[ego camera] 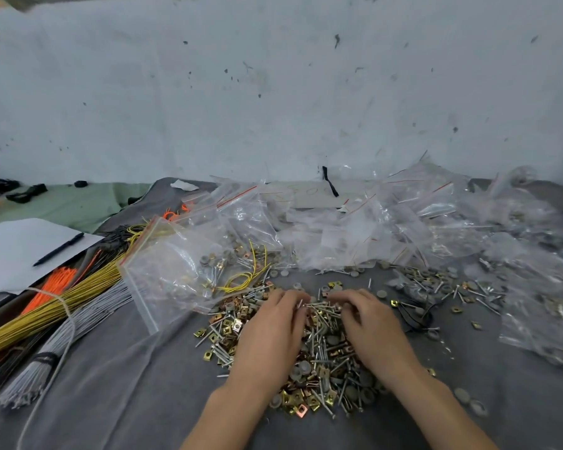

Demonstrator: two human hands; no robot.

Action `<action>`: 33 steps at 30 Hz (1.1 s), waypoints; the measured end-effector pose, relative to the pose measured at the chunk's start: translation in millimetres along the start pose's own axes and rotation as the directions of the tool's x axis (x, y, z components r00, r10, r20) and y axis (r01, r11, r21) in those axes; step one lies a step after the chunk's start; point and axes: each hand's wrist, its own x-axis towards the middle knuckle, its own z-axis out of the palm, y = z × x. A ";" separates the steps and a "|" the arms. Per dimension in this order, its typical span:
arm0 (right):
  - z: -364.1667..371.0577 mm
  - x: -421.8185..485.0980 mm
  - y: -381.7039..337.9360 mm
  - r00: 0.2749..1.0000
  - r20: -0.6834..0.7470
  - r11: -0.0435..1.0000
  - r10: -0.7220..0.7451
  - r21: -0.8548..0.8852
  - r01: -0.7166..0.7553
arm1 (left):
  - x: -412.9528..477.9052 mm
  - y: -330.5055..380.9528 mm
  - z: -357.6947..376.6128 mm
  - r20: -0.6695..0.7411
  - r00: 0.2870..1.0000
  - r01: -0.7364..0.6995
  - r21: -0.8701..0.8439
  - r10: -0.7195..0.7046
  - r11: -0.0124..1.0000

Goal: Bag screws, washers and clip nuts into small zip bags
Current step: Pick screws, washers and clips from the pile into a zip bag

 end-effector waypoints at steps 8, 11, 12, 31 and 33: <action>-21.3 6.8 17.3 0.984 -0.063 0.955 0.166 -0.237 -0.176 | 5.0 2.6 4.6 0.020 0.999 -0.028 0.110 0.026 0.994; -33.0 2.9 29.2 0.938 -0.088 0.830 0.335 -0.444 -0.338 | 7.2 3.7 5.0 0.016 1.000 -0.014 0.117 0.013 0.993; -36.3 0.4 32.7 0.922 -0.066 0.804 0.382 -0.469 -0.367 | 7.3 3.5 5.3 0.016 1.000 -0.009 0.115 0.008 0.993; -46.6 -12.0 33.0 0.970 -0.050 0.828 0.239 -0.511 -0.231 | 7.0 -15.7 -2.0 -0.042 0.996 0.075 0.037 -0.073 0.997; -37.2 -8.8 26.4 0.981 0.005 0.889 0.194 -0.424 -0.174 | 12.5 -18.1 -3.4 -0.049 0.996 0.080 0.015 -0.080 0.997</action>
